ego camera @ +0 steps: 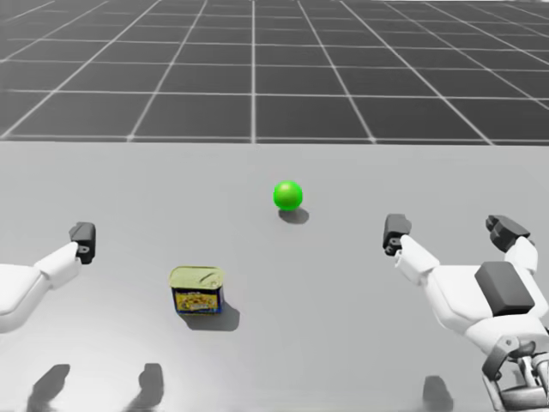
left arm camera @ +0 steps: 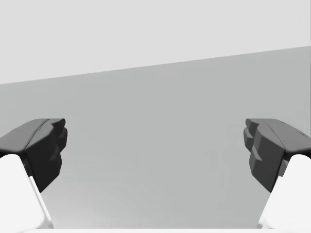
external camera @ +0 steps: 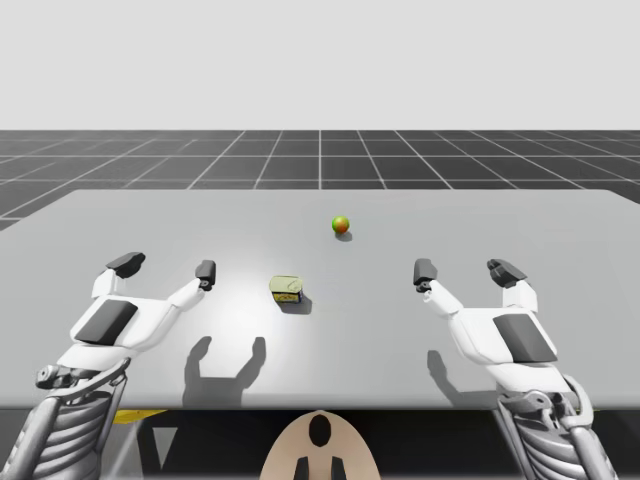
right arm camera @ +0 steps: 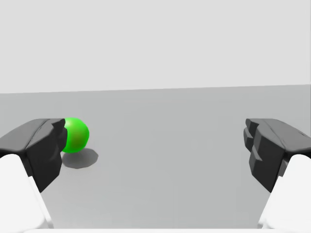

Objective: Watch the red light. When it turns green, pick up the object.

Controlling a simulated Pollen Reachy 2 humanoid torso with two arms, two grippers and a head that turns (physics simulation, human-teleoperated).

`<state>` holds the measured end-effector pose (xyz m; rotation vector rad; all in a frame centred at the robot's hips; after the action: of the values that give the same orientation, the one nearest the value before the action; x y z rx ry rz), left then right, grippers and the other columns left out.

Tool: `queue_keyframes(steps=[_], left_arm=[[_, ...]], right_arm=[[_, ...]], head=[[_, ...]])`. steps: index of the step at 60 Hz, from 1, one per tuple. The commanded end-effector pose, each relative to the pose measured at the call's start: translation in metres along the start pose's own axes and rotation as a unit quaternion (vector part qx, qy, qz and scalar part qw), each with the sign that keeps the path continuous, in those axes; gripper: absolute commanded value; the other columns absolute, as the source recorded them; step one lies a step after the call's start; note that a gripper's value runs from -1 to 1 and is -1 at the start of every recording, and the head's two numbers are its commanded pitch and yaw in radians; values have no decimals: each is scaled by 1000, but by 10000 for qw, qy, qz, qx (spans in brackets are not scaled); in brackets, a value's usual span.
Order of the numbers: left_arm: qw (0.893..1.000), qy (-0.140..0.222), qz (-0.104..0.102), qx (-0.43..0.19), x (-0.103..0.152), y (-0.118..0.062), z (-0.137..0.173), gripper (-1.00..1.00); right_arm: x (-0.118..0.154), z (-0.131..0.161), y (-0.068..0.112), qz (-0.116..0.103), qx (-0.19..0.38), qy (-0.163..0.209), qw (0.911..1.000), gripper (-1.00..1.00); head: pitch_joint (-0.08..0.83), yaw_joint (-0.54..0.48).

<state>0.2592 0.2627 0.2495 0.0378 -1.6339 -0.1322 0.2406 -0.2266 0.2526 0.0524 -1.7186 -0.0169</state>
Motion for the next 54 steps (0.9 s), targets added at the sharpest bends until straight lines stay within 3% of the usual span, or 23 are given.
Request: queue_keyframes(steps=[1, 14, 33, 45, 54], left_arm=[[10000, 0, -1, -3, 0, 0, 0, -1000], [10000, 1, -1, -3, 0, 0, 0, -1000], [9999, 61, 43, -68, -2, -4, -2, -1000], [9981, 249, 332, -449, 0, -22, 7, -1000], [9896, 820, 464, -1090, -11, -50, 15, -1000]], right_arm=[[-2, 1, 3, -99, -18, 10, 9999, -1000], [-1, 2, 3, -91, 6, 10, 10000, -1000], [-2, 1, 4, -65, 2, 14, 10000, -1000], [-3, 1, 4, -52, -16, 18, 10000, -1000], [-3, 0, 3, -9, -71, -1, 10000, -1000]], head=[[505, -6], [610, 98], [643, 137], [631, 138], [630, 146]])
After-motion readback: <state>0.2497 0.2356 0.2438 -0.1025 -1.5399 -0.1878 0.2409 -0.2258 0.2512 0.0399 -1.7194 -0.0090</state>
